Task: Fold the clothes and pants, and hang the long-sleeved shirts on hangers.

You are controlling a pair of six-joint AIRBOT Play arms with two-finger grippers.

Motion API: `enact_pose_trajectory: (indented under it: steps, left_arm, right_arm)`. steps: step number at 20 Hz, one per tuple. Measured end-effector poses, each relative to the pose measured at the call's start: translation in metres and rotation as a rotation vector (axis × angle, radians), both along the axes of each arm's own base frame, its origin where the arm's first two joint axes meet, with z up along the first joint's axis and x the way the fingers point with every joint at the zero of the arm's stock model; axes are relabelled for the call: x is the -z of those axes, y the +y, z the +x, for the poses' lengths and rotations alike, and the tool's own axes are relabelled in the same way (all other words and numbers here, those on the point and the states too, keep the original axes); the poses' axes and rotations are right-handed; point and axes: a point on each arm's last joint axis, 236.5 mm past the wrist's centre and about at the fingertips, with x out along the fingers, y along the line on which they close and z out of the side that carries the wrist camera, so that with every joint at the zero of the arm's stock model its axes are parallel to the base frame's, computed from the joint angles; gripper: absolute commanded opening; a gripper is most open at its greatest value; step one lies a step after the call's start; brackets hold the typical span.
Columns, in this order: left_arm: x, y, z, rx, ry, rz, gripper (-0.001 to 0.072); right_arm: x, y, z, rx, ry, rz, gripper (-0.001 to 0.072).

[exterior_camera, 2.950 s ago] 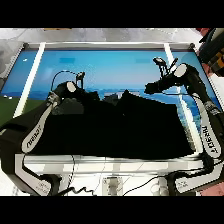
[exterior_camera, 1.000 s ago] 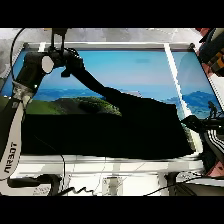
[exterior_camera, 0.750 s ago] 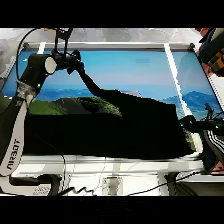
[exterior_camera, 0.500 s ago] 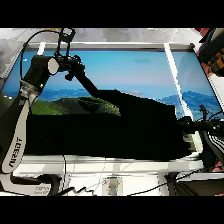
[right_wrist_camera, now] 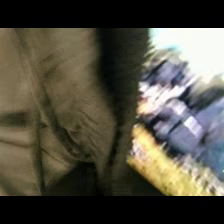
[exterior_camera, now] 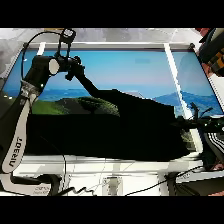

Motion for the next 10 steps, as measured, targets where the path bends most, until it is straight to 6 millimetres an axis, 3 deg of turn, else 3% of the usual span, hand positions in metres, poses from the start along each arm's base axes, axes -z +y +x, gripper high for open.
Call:
enact_pose_trajectory:
  steps: [2,5,8,10]
  left_arm:
    - [-0.008,0.012,0.001,-0.010,-0.027,0.060,0.0012]
    - [-0.024,0.039,-0.002,-0.040,-0.067,0.197,0.0012]
    - [-0.035,0.074,-0.010,-0.095,-0.062,0.316,0.0012]
    - [-0.029,0.098,-0.019,-0.140,-0.002,0.363,0.0012]
  right_arm:
    - [-0.001,0.000,0.011,-0.013,-0.026,-0.036,0.0023]
    - [-0.007,-0.016,0.028,-0.008,-0.073,-0.107,0.0023]
    - [-0.029,-0.035,0.039,0.027,-0.124,-0.147,0.0023]
    - [-0.041,-0.048,0.039,0.043,-0.145,-0.179,0.0023]
